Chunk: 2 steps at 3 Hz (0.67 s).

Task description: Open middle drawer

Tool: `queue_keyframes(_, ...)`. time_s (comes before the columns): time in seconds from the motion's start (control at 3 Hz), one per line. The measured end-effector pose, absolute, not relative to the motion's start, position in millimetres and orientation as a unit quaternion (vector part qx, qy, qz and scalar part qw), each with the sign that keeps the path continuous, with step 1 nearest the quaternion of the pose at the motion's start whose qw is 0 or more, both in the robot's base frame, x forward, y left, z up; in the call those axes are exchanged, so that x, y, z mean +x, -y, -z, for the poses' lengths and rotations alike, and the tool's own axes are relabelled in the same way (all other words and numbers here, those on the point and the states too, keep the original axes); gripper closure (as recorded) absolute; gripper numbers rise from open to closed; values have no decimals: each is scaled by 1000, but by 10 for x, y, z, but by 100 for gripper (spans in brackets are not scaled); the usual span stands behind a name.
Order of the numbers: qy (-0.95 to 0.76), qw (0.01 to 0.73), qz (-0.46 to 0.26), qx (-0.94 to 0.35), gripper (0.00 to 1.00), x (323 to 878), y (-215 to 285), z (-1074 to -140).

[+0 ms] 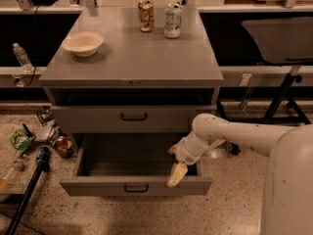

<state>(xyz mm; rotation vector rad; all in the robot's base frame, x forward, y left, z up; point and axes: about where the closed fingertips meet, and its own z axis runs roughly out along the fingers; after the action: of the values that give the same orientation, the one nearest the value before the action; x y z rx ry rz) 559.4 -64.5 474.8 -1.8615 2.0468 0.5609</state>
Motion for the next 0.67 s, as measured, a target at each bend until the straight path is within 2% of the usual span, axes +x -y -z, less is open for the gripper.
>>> queue_keyframes(0.67, -727, 184, -147, -645, 65, 5818, 898, -4755)
